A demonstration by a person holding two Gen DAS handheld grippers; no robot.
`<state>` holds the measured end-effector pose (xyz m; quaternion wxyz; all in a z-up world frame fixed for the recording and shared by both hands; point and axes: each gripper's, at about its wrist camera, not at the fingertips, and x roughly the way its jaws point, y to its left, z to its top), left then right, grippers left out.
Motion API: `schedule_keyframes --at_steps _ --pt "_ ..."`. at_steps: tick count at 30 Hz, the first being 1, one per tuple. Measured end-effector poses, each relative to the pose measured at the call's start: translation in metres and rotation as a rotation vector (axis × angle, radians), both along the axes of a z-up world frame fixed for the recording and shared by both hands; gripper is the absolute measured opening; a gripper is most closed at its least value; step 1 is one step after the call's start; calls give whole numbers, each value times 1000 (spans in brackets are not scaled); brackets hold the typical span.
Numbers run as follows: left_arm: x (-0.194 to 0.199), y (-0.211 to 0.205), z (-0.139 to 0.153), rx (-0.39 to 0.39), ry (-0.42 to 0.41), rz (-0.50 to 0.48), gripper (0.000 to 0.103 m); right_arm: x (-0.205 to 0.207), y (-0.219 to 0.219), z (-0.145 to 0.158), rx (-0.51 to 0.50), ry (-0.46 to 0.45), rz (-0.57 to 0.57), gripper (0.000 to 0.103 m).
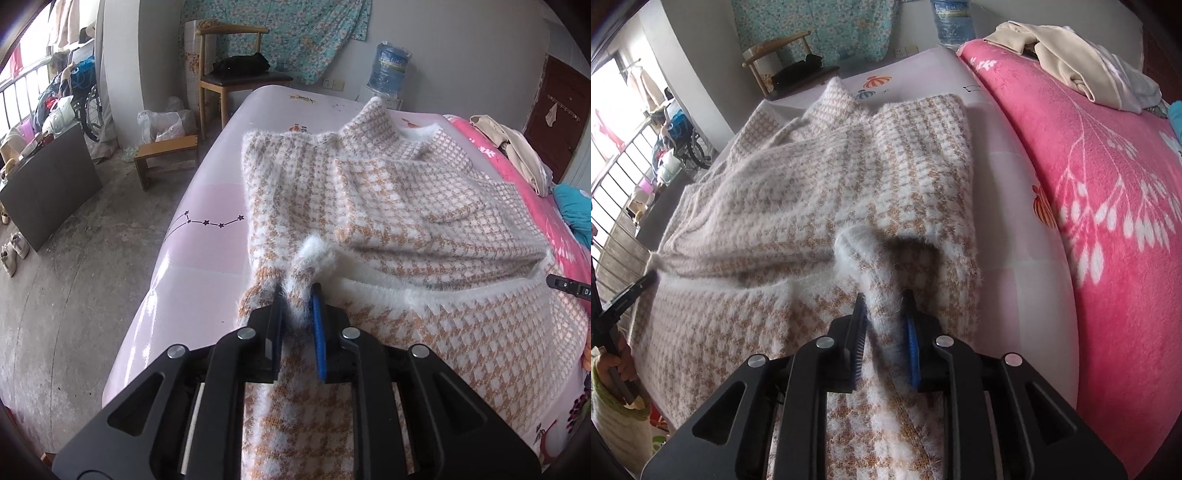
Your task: Fold large clothes
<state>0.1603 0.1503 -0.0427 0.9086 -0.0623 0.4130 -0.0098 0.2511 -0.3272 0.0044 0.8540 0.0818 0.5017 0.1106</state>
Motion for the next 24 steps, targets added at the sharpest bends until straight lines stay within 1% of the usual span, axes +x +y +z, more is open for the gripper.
schedule_keyframes --at_steps 1,2,3,4,5,6,7,10,12,13,15,16,18,19,20,22,24 --pt "0 1 1 -7 3 0 21 -1 0 2 -4 -6 -4 32" --pt "-1 0 2 -12 4 -1 26 -3 -1 5 -16 -13 -10 37" --pt "-3 0 4 -13 -2 -1 34 -5 -1 8 -17 -26 -7 45" --pt "-6 -1 7 -11 -11 1 39 -7 -2 11 -9 -31 -3 48" --pt "-9 -2 10 4 -23 11 53 -9 -3 14 -4 -37 -1 50" --pt "-13 -4 15 21 -46 20 58 -12 -3 17 0 -46 1 54" --pt "-17 -5 19 28 -63 19 59 -15 -4 20 -9 -57 -2 60" --pt "-30 -10 34 28 -97 14 62 -26 -5 33 -35 -93 -6 61" --pt "-38 -15 41 3 -114 -15 63 -35 -6 41 -12 -110 0 62" --pt "-42 -21 44 -22 -113 -45 63 -40 -6 44 9 -114 11 62" --pt "-45 -33 43 -95 -76 -114 63 -47 -3 46 55 -113 36 62" --pt "-45 -41 38 -133 -39 -151 63 -49 2 43 90 -92 64 62" --pt "-43 -57 26 -175 25 -197 63 -49 14 34 125 -49 109 62" --pt "-42 -67 18 -169 52 -210 63 -48 22 27 131 -26 129 62" --pt "-42 -76 11 -144 69 -208 63 -47 29 21 125 -10 140 62" --pt "-41 -88 1 -91 80 -204 62 -43 42 9 82 23 157 62" --pt "-42 -95 -6 -36 65 -200 51 -40 53 -1 29 44 160 61"
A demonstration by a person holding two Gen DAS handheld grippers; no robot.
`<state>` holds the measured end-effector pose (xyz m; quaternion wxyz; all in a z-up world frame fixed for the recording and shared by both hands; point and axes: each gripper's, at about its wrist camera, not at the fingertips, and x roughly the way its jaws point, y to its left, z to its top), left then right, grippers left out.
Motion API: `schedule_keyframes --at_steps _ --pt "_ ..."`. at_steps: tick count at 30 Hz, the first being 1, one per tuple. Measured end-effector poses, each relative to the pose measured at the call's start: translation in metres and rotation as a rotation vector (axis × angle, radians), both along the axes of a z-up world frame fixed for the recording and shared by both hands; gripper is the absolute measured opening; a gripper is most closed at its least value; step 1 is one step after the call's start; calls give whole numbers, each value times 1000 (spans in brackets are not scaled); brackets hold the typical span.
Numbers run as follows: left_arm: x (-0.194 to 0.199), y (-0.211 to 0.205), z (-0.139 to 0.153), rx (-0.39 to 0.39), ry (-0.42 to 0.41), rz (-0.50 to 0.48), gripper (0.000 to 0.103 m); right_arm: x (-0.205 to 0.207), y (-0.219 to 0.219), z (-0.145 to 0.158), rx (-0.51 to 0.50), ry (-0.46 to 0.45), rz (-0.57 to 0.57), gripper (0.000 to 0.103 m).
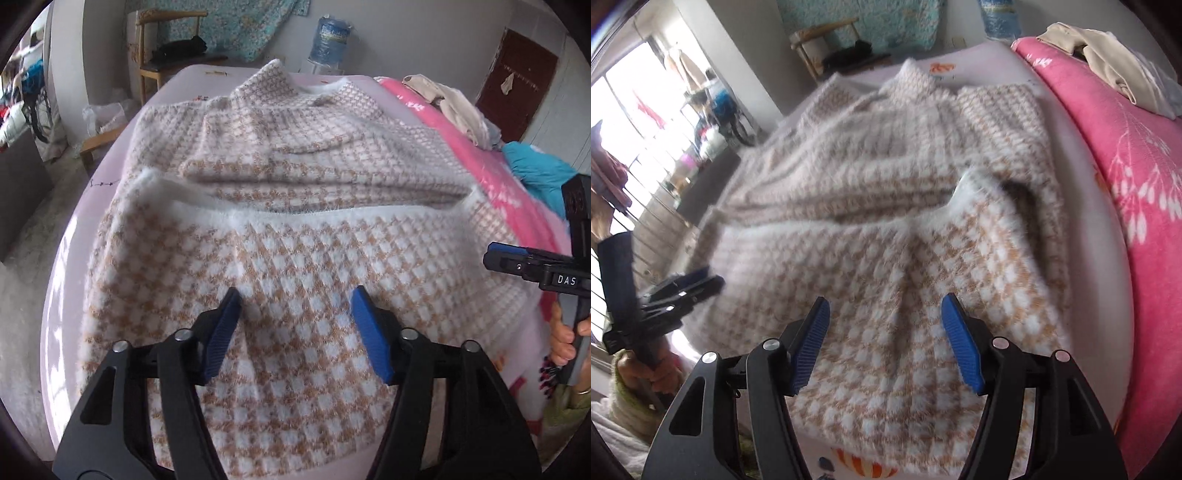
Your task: Fold large clothes
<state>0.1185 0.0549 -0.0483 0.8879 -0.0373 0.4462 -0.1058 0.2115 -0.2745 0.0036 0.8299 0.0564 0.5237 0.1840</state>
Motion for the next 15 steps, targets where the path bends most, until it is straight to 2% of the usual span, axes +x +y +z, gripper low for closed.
schedule_keyframes --at_steps 2,4,5,8,10,13,15 --pt "0 -3 -3 40 -14 3 42 -1 8 -2 -57 -18 1 45" --pt "-2 -6 -4 61 -32 -5 31 -4 16 -2 -95 -34 23 17" --pt "-3 -8 -4 78 -44 -12 23 -4 18 -3 -88 -28 28 14" --pt "-4 -15 -4 152 -84 -23 10 -5 27 -1 -134 -61 31 7" --pt "0 -15 -4 166 -97 -20 8 0 28 -2 -127 -65 18 6" --pt "5 -8 -5 115 -92 -10 8 7 24 -3 -98 -65 0 5" --pt "3 -3 -2 94 -84 -12 13 6 21 2 -110 -55 4 6"
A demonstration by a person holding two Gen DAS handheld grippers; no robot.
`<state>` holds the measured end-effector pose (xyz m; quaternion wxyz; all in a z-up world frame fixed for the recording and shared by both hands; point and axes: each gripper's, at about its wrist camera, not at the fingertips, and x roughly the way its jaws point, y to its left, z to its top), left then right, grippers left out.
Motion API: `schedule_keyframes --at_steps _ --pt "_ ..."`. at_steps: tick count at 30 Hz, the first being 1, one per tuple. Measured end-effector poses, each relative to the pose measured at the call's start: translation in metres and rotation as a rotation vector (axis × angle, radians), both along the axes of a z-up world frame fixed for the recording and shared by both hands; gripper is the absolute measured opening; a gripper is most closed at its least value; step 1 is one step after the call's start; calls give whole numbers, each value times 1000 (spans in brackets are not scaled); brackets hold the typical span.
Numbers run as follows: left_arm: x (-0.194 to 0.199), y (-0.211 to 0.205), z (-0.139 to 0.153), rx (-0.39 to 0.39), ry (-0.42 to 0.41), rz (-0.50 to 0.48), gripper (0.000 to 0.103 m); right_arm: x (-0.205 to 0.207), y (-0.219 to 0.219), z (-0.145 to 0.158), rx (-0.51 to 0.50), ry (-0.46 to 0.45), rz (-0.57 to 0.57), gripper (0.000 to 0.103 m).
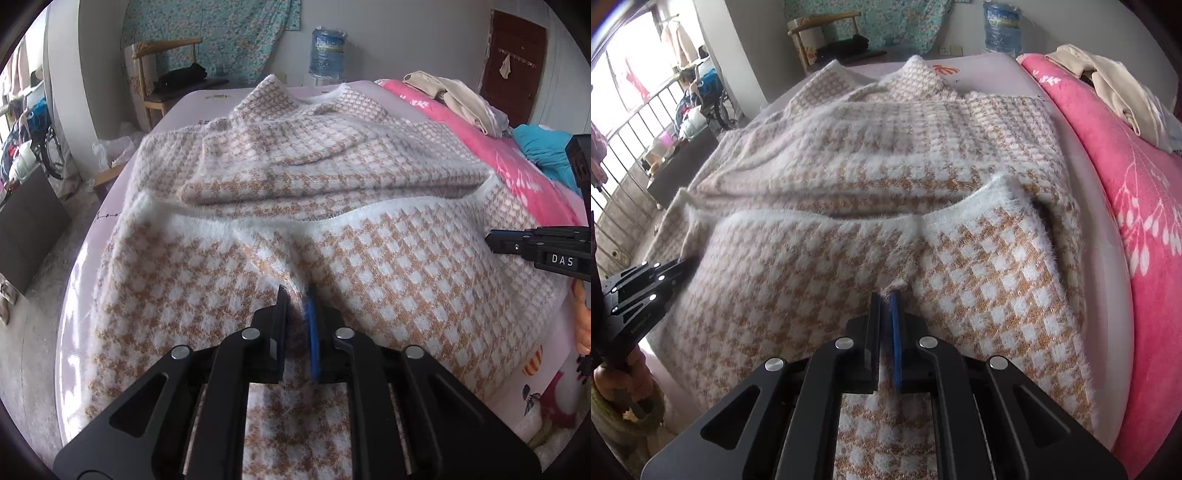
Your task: Fold large clothes
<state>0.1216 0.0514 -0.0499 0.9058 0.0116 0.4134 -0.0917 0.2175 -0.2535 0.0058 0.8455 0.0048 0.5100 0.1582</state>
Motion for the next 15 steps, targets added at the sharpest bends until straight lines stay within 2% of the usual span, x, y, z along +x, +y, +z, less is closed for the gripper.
schedule_keyframes --at_steps 2,4,6,8,10,12,13,15 --pt "-7 7 10 -39 -13 -4 17 -7 -3 11 11 -10 2 12" --pt "-17 9 24 -79 -58 -40 23 -18 -3 28 32 -62 26 24" --pt "-25 2 37 -143 -91 -120 25 -24 4 39 59 -102 64 24" --pt "-24 -12 39 -184 -87 -191 27 -22 18 40 64 -126 104 24" --pt "-13 -30 28 -186 -45 -225 27 -12 32 28 62 -112 127 24" --pt "1 -38 6 -175 18 -219 29 1 41 0 39 -33 133 25" --pt "3 -39 0 -169 6 -211 29 0 38 -3 63 -37 116 30" --pt "3 -39 6 -161 9 -223 29 4 27 2 105 12 85 31"
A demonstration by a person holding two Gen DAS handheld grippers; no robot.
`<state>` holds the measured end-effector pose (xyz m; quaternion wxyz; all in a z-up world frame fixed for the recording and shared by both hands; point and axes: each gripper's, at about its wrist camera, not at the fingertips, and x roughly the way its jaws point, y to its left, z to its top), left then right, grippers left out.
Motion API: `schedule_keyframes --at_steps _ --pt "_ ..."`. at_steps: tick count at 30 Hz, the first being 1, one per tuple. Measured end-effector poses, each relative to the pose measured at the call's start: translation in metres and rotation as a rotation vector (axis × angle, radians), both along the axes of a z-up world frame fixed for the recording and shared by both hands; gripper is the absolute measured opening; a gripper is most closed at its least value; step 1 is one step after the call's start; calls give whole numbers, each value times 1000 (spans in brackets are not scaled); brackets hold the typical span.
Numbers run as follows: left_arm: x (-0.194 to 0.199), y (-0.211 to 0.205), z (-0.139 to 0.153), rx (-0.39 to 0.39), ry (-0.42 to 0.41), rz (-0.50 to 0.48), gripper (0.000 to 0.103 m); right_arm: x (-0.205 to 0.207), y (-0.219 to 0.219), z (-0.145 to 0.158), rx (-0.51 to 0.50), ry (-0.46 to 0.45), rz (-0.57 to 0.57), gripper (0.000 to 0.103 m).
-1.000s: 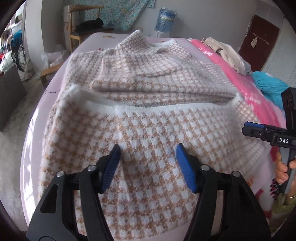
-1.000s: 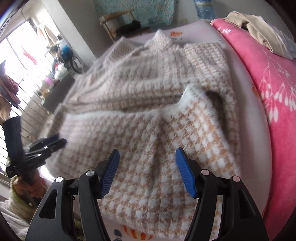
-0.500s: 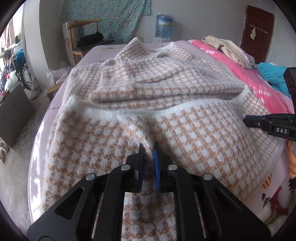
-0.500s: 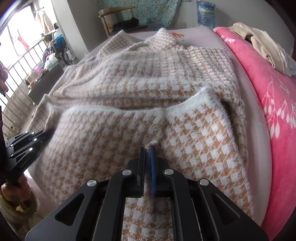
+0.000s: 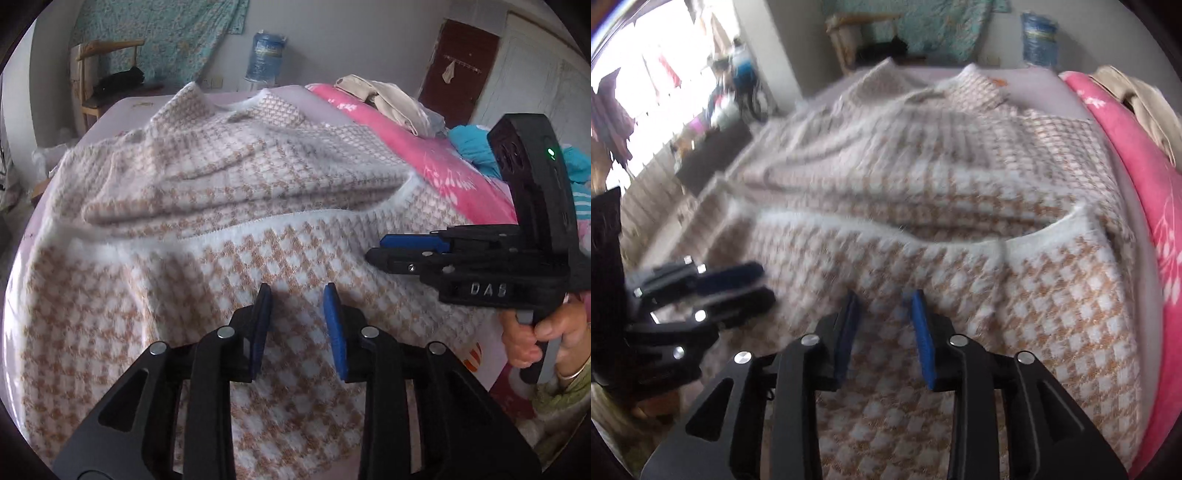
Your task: Fold large clothes
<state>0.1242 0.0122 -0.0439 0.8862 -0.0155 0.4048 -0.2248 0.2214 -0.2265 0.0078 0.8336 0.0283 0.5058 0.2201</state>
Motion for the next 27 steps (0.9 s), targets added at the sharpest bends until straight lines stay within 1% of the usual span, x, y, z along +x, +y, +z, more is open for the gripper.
schedule_keyframes --at_steps 1,2,3,4,5,6,7,8,9,10,11,13,14,15,16,17,18,19,21,23,24,25,26,27 --pt "-1 2 4 -2 -1 0 29 -1 -5 7 2 -13 -23 31" --pt "-2 5 8 -3 -19 4 29 -3 -9 14 -9 -48 -43 31" --pt "-2 10 12 8 -50 19 31 -3 -14 20 -34 -87 -64 31" --pt "1 16 13 16 -61 44 31 -1 -21 23 -63 -114 -105 31" --pt "6 23 12 14 -51 78 31 4 -26 20 -76 -111 -140 31" --pt "16 34 6 3 -13 132 31 10 -33 13 -93 -91 -172 31" --pt "25 43 -1 -5 29 174 31 18 -39 -2 -136 -47 -210 31" --pt "33 52 -10 -39 73 189 28 22 -48 -14 -107 -19 -227 31" --pt "35 60 -12 -88 78 193 26 23 -52 -12 -80 -19 -233 31" --pt "36 66 -9 -118 94 200 23 22 -54 -7 -85 -4 -228 31" --pt "35 70 -6 -130 100 206 23 19 -56 1 -94 -9 -239 31" --pt "26 81 6 -115 41 241 32 6 -64 18 -93 -68 -261 31" --pt "23 87 8 -98 22 262 37 2 -69 21 -107 -82 -278 31" --pt "22 93 6 -78 24 289 37 -2 -75 20 -129 -88 -306 31" --pt "25 102 -2 -59 52 324 37 -1 -85 11 -147 -65 -335 31" --pt "29 113 -13 -68 92 350 32 3 -93 -3 -117 -17 -343 31" --pt "26 123 -15 -119 77 354 28 0 -103 -7 -61 -27 -355 30" --pt "26 129 -16 -159 89 353 28 0 -104 -4 -62 -18 -351 28" --pt "24 136 -8 -180 106 378 29 -6 -103 11 -75 -27 -352 28" --pt "12 135 6 -178 57 371 31 -26 -97 31 -55 -89 -305 30" --pt "2 131 16 -178 23 341 32 -39 -90 43 -51 -130 -259 30" --pt "-7 125 23 -183 -3 300 32 -48 -84 47 -45 -151 -224 30" --pt "-16 120 28 -190 -19 258 33 -61 -72 51 -28 -166 -163 30" --pt "-27 108 32 -194 -30 193 34 -64 -59 50 -19 -165 -121 30"
